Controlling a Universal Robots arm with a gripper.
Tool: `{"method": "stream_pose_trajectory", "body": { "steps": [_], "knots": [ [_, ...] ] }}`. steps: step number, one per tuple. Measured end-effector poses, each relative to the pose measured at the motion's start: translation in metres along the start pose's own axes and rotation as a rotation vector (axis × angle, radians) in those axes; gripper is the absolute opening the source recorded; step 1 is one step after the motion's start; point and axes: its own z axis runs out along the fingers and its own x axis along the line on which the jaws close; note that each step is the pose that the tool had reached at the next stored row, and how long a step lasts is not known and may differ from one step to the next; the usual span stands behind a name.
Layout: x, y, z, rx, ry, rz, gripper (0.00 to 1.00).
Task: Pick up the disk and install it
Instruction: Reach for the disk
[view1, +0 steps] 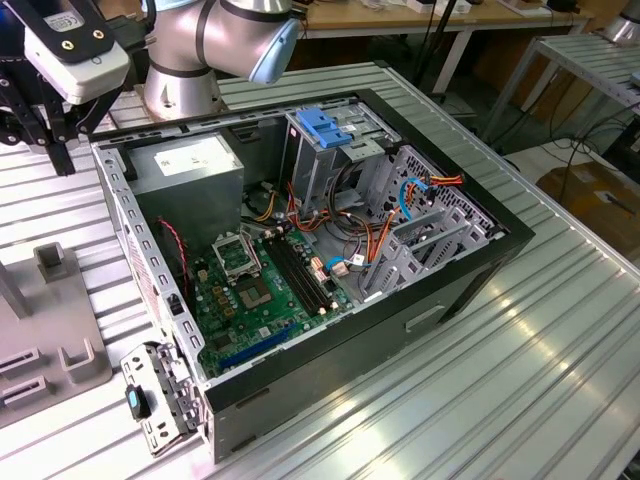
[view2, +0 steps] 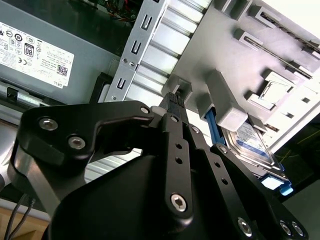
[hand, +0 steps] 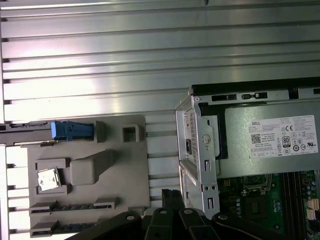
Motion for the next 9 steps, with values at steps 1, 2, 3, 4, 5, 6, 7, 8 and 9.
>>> {"method": "stream_pose_trajectory", "body": {
  "steps": [1, 2, 3, 4, 5, 6, 7, 8, 9],
  "knots": [
    [0.0000, 0.0000, 0.0000, 0.0000, 0.0000, 0.000, 0.11],
    [0.0001, 0.0000, 0.0000, 0.0000, 0.0000, 0.000, 0.11],
    [0.0001, 0.0000, 0.0000, 0.0000, 0.0000, 0.000, 0.11],
    [0.0002, 0.0000, 0.0000, 0.0000, 0.0000, 0.000, 0.11],
    [0.0007, 0.0000, 0.0000, 0.0000, 0.0000, 0.000, 0.11],
    [0.0020, 0.0000, 0.0000, 0.0000, 0.0001, 0.000, 0.11],
    [0.0034, 0.0003, 0.0000, 0.0000, 0.0000, 0.000, 0.11],
    [0.0052, 0.0004, 0.0000, 0.0000, 0.0000, 0.000, 0.11],
    [0.0068, 0.0006, 0.0000, 0.0000, 0.0000, 0.000, 0.11]
  ]
}}
